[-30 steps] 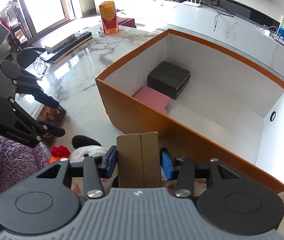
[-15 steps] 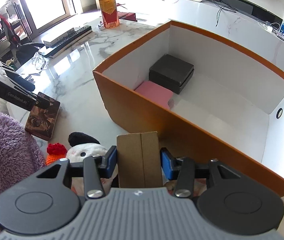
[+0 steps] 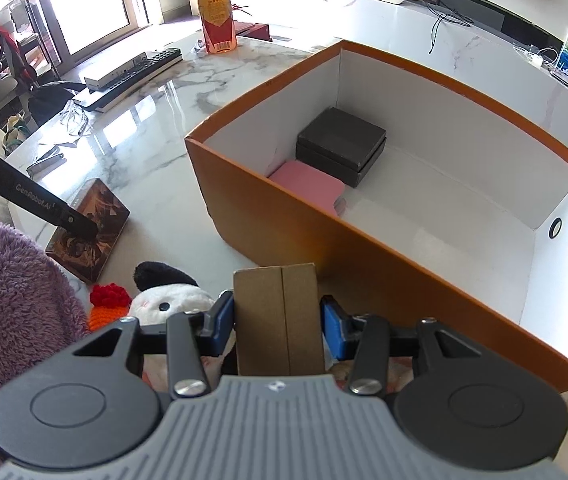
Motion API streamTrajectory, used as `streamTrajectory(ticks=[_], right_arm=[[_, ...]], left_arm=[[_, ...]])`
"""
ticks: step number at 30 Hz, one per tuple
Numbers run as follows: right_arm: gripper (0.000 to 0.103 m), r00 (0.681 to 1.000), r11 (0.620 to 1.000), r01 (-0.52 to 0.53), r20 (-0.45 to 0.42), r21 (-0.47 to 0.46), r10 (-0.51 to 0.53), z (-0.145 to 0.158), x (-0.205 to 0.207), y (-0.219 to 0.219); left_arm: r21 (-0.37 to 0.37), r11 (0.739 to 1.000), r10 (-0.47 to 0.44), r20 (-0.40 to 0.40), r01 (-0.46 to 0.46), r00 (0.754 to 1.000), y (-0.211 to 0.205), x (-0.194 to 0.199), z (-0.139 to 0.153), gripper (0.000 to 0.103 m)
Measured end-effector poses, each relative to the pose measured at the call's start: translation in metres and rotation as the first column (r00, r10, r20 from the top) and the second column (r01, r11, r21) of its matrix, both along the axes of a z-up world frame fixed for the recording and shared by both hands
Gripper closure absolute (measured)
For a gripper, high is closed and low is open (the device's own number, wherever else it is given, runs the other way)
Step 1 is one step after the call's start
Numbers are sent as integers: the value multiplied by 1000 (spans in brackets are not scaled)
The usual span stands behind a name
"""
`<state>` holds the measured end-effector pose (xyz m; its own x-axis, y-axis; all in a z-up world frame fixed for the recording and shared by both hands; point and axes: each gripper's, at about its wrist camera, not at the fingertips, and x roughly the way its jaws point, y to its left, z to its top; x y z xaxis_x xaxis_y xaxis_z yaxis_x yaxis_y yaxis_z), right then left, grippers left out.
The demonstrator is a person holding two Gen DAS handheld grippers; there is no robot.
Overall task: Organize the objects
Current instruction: 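Carry the PHOTO CARD book and brown box over the orange box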
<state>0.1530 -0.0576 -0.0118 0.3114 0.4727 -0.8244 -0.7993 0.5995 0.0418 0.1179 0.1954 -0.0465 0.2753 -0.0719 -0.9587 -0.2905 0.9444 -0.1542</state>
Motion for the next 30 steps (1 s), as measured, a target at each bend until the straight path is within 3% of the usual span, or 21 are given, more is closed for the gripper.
streamTrajectory(ticks=[4, 9, 14, 18, 24, 30], right_arm=[[55, 1000, 1000, 4, 8, 7, -4, 5, -2, -4], [55, 1000, 1000, 13, 16, 26, -14, 17, -3, -13], [55, 999, 998, 21, 39, 67, -24, 43, -3, -20], [56, 994, 993, 31, 99, 116, -43, 72, -1, -28], [56, 975, 982, 83, 189, 169, -115, 101, 15, -37], [56, 963, 979, 161, 199, 123, -183, 92, 52, -37]], left_arm=[[-23, 999, -26, 49, 27, 998, -9, -1, 9, 77], [-22, 997, -76, 154, 80, 985, -25, -4, 51, 77], [-15, 988, -143, 280, 154, 949, -50, 2, 102, 77], [-1, 979, -190, 351, 204, 917, -70, 17, 125, 77], [-6, 970, -218, 409, 241, 886, -95, 51, 134, 77], [-65, 968, -195, 413, 243, 889, -116, 98, 113, 77]])
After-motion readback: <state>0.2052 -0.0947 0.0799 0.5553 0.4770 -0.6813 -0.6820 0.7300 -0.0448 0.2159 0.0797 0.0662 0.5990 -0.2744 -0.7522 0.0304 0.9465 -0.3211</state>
